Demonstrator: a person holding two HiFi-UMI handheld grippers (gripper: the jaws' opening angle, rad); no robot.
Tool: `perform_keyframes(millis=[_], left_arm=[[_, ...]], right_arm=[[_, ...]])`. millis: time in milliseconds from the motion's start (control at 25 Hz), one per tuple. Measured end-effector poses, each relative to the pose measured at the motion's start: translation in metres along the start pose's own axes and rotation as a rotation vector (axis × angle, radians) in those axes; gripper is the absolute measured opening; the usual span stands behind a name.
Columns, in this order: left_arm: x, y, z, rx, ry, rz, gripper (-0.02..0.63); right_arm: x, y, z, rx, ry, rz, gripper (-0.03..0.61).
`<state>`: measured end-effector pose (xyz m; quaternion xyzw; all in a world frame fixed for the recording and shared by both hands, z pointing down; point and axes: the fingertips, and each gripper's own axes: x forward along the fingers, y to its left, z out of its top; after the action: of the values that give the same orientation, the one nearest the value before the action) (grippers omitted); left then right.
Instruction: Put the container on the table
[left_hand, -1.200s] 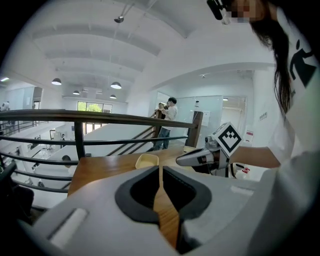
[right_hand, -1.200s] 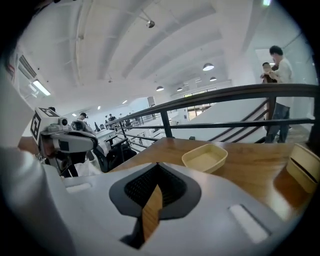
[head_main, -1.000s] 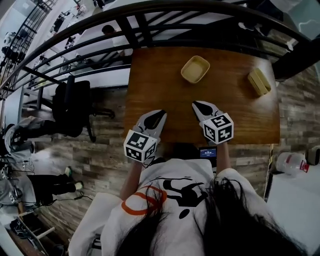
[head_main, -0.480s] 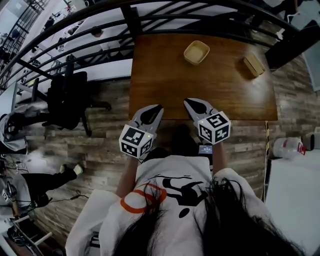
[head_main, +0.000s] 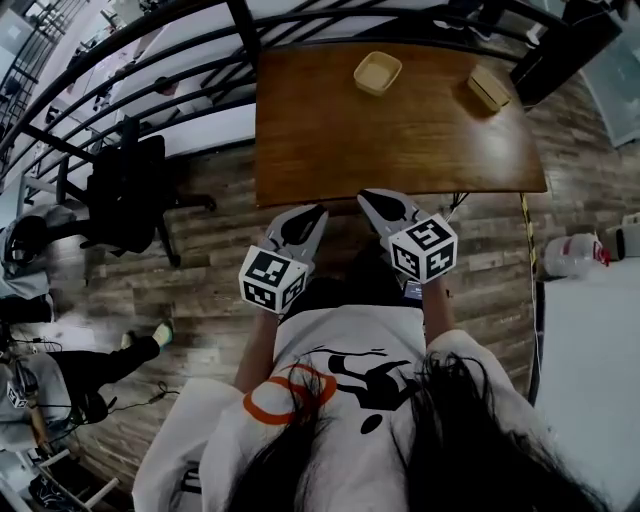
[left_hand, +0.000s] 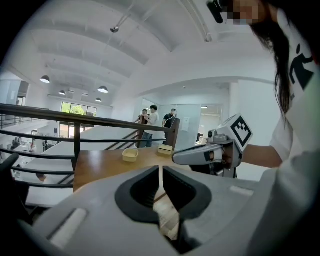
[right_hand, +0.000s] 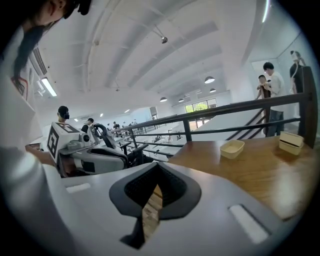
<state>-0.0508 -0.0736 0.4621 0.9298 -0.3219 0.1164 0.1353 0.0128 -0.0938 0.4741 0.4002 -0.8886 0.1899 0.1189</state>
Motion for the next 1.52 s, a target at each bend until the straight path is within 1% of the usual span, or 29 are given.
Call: perform_keyframes(millis=[280, 480, 800, 1200, 1360, 1520], left_arm=[[-0.006, -0.028, -0.006, -0.018, -0.02, -0.017, 0.002], [-0.008, -0.044, -0.007, -0.027, -0.023, -0.009, 0.002], [-0.007, -0.084, -0.008, -0.039, -0.033, 0.032, 0.002], [-0.01, -0.149, -0.023, -0.053, -0.03, 0.109, 0.002], [-0.012, -0.169, -0.028, -0.048, -0.026, 0.122, 0.002], [-0.01, -0.18, -0.026, -0.04, -0.026, 0.128, 0.002]], right_arm=[[-0.022, 0.019, -0.012, -0.014, 0.024, 0.005, 0.021], [-0.036, 0.025, -0.017, -0.019, 0.037, 0.013, 0.021], [-0.07, 0.032, -0.028, -0.037, 0.049, 0.049, 0.021], [-0.129, 0.04, -0.053, -0.066, 0.062, 0.112, 0.021], [-0.146, 0.043, -0.065, -0.067, 0.066, 0.126, 0.021], [-0.158, 0.042, -0.069, -0.068, 0.066, 0.129, 0.021]])
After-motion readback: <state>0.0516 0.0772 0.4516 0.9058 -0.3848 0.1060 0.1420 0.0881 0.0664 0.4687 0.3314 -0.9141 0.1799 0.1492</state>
